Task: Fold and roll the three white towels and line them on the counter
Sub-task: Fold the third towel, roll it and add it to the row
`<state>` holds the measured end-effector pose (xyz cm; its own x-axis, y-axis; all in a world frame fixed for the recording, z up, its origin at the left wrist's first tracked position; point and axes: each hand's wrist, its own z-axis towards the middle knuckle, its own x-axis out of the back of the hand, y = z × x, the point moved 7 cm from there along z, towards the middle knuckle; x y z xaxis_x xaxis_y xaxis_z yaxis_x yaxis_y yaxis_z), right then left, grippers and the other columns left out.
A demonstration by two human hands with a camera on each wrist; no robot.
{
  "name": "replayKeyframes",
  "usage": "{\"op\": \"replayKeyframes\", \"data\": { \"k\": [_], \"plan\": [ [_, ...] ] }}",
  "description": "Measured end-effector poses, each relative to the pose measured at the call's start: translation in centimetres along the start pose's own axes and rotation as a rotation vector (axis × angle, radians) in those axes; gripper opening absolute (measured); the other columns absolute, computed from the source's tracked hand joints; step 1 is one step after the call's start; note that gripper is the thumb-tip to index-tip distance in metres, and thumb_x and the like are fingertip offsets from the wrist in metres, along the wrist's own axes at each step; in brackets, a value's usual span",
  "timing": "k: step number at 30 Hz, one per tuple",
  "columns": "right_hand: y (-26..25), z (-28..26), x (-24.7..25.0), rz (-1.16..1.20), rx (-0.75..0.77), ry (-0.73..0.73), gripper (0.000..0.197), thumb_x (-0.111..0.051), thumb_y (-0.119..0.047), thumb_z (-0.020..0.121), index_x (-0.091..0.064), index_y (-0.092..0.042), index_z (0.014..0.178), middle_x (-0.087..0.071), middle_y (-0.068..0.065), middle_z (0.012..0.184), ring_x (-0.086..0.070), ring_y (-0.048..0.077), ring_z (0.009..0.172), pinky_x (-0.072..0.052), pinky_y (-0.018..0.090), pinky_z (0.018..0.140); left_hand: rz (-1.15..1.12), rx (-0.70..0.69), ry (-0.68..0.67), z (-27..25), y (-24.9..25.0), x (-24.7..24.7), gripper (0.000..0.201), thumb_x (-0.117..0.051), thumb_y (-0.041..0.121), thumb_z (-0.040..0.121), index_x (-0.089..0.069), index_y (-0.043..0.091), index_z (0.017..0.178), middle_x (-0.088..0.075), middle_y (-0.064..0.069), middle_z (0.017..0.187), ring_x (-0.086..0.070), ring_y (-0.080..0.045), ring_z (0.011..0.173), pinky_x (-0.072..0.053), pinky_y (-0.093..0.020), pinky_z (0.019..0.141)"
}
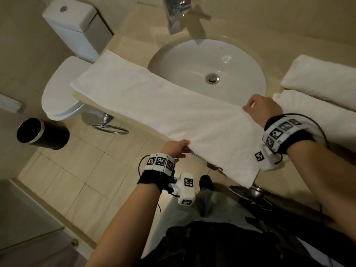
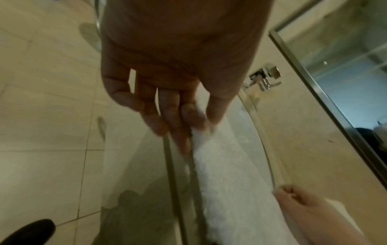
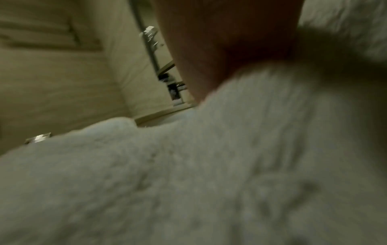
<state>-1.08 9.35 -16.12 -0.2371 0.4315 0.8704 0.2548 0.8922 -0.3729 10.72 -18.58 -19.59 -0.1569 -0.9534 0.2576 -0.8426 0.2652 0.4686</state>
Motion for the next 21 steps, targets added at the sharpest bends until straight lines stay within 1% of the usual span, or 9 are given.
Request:
{"op": "replayKeyframes", "data": {
  "k": [2,4,5,8,10,12,14,18,21],
  "plan": [
    [0.2,-0.3,-0.9,-0.106,0.020,-0.053,0.031,-0.046,-0.029,0.095,-0.049,-0.006,0.115,-0.059,0.022,0.113,-0.057,0.037,0.103,-0.044,0.041,0.085,0.101,-0.017,-0.043,-0.5,-0.1,-0.9,0.032,-0.054,0.046,0.087,-0.064,0.016,0.078,-0.072,0.008,0.073,-0.055,-0.008,0.065,-0.034,-0.023,0.057],
    [-0.1,-1.0,-1.6,-0.104,0.073,-0.070,0.034,-0.045,-0.025,0.095,-0.046,-0.004,0.122,-0.054,0.023,0.119,-0.053,0.039,0.109,-0.043,0.043,0.090,0.228,-0.001,-0.195,-1.3,-0.7,-2.6,0.048,-0.050,0.058,0.086,-0.067,0.014,0.096,-0.072,0.002,0.093,-0.057,-0.007,0.069,-0.036,-0.022,0.057],
    [0.0,-1.5,-2.0,-0.105,0.089,-0.073,0.037,-0.046,-0.023,0.095,-0.045,-0.004,0.126,-0.051,0.023,0.123,-0.049,0.039,0.113,-0.042,0.045,0.096,0.271,0.016,-0.270,-1.7,-1.2,-3.5,0.051,-0.051,0.061,0.085,-0.066,0.015,0.099,-0.071,0.003,0.096,-0.058,-0.006,0.071,-0.037,-0.021,0.058],
    [1.0,-3.1,-3.0,-0.237,0.082,-0.104,0.049,-0.045,-0.017,0.093,-0.032,-0.010,0.140,-0.038,0.020,0.134,-0.037,0.039,0.123,-0.033,0.046,0.106,0.270,0.050,-0.367,-2.0,-2.2,-6.0,0.040,-0.058,0.057,0.082,-0.064,0.020,0.097,-0.069,0.006,0.104,-0.060,-0.005,0.079,-0.041,-0.022,0.065],
    [1.4,-4.1,-3.2,-0.286,0.072,-0.104,0.055,-0.044,-0.012,0.093,-0.024,-0.012,0.144,-0.034,0.020,0.137,-0.033,0.039,0.124,-0.029,0.045,0.106,0.195,0.066,-0.318,-1.8,-2.5,-7.1,0.034,-0.060,0.050,0.085,-0.062,0.018,0.098,-0.068,0.002,0.112,-0.060,-0.004,0.075,-0.039,-0.020,0.062],
    [1.8,-4.6,-3.1,-0.254,0.044,-0.096,0.057,-0.046,-0.011,0.093,-0.023,-0.010,0.145,-0.034,0.022,0.138,-0.032,0.039,0.126,-0.029,0.044,0.106,0.115,0.046,-0.242,-1.5,-2.8,-7.7,0.025,-0.059,0.043,0.087,-0.060,0.018,0.088,-0.069,0.000,0.108,-0.058,-0.004,0.068,-0.036,-0.020,0.058],
    [2.8,-4.7,-2.7,-0.187,-0.021,-0.083,0.054,-0.051,-0.016,0.091,-0.030,-0.008,0.140,-0.039,0.023,0.135,-0.038,0.039,0.124,-0.035,0.045,0.104,-0.003,0.026,-0.199,-1.4,-3.4,-7.9,0.021,-0.057,0.038,0.088,-0.057,0.018,0.082,-0.069,0.002,0.097,-0.058,-0.005,0.067,-0.036,-0.023,0.059],
    [4.7,-6.1,-2.9,0.013,-0.139,-0.158,0.038,-0.049,-0.032,0.092,-0.050,-0.007,0.121,-0.056,0.018,0.123,-0.054,0.035,0.110,-0.045,0.044,0.095,-0.351,0.001,-0.068,-1.5,-5.3,-7.3,0.014,-0.052,0.025,0.089,-0.050,0.012,0.085,-0.058,0.000,0.073,-0.058,-0.011,0.064,-0.039,-0.025,0.064],
    [5.4,-7.5,-3.5,0.108,-0.162,-0.226,0.033,-0.053,-0.034,0.090,-0.058,-0.009,0.111,-0.061,0.015,0.115,-0.058,0.033,0.103,-0.047,0.042,0.093,-0.526,-0.004,0.005,-2.1,-7.0,-7.0,0.013,-0.050,0.020,0.088,-0.049,0.008,0.090,-0.052,-0.004,0.076,-0.059,-0.020,0.072,-0.047,-0.029,0.064]
  ]
}}
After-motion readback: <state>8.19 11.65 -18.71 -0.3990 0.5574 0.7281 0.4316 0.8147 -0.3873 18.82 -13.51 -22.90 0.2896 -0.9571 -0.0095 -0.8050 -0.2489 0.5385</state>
